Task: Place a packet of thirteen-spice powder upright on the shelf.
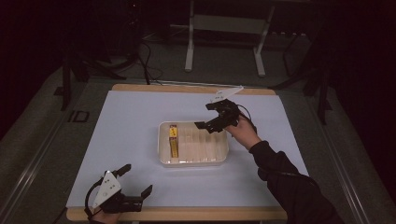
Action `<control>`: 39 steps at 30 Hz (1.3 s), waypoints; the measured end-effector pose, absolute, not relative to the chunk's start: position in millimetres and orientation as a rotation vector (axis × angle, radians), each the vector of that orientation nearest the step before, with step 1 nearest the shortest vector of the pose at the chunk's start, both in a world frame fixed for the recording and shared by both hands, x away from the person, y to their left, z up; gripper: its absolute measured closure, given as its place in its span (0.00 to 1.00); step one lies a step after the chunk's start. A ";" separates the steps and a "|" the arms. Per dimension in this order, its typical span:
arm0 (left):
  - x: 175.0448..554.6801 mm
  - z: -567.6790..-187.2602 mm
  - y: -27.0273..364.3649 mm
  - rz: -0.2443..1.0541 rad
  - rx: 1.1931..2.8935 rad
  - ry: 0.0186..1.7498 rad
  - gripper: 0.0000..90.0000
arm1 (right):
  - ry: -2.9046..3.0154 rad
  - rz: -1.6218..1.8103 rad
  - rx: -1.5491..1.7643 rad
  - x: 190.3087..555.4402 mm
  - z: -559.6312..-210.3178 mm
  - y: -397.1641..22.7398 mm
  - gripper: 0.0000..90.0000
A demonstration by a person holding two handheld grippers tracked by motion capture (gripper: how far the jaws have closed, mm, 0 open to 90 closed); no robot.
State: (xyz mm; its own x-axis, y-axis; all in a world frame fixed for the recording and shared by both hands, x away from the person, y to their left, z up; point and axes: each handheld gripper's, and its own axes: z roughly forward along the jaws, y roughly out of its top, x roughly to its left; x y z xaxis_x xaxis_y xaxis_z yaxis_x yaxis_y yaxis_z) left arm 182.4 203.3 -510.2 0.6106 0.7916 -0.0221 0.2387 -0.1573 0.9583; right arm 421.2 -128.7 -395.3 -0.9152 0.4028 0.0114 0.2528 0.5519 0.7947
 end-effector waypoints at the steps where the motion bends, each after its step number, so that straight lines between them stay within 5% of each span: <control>1: 182.4 -510.3 203.0 0.608 1.703 0.853 0.00 | 2.596 1.302 0.577 419.8 -396.0 -131.5 0.12; 39: 182.8 -510.8 201.7 0.604 1.711 0.859 0.00 | 2.279 1.400 0.967 354.3 -448.5 -236.1 0.14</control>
State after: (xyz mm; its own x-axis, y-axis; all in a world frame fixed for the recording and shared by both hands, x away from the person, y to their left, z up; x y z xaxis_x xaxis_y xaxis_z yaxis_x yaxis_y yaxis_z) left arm 182.8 201.7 -510.8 0.6107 0.7915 -0.0230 0.2464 -0.1623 0.9555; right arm 354.3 -236.1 -448.5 -0.7300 0.6771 0.0929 0.3888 0.2997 0.8712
